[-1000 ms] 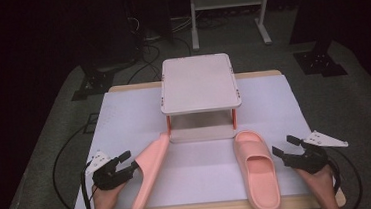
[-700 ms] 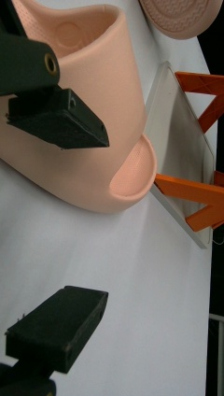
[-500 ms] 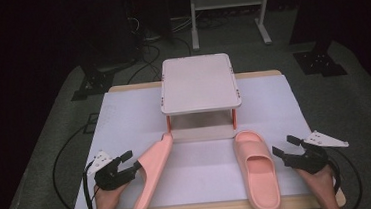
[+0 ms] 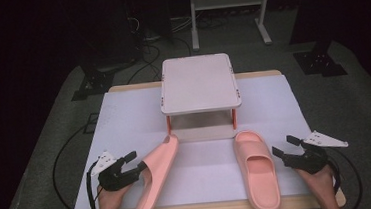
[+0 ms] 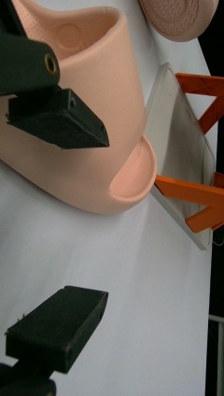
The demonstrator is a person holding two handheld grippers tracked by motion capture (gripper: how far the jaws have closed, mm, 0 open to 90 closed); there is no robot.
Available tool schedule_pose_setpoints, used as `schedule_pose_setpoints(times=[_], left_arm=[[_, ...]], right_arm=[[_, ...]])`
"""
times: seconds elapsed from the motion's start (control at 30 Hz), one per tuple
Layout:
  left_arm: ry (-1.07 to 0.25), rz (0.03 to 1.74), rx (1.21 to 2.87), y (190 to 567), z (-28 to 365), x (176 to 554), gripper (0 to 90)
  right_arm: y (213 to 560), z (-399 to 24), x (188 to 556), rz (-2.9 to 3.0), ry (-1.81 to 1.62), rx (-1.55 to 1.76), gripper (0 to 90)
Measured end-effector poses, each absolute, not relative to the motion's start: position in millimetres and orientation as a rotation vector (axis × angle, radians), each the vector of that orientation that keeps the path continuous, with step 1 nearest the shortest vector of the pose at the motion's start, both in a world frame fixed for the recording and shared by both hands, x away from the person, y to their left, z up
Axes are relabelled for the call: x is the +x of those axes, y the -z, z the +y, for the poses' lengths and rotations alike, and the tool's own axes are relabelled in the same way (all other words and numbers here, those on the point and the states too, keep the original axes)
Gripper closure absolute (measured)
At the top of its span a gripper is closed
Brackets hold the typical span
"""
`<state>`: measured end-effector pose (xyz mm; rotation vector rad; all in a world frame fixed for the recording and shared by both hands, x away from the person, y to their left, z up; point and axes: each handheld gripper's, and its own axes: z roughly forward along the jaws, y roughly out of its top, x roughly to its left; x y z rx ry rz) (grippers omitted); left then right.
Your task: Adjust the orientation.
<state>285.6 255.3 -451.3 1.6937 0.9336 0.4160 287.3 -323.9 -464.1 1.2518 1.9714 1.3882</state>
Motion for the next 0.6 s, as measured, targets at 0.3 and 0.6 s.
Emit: schedule_pose_setpoints(times=[0.3, 0.6], left_arm=[[-0.394, 0.898, 1.723, 453, 243, 286, 36.0], [-0.376, 0.868, 1.748, 455, 233, 285, 34.0]], right_arm=[[464, -324, 287, 1.971, -1.391, 1.256, 20.9], [464, -325, 287, 1.97, -1.398, 1.254, 20.9]])
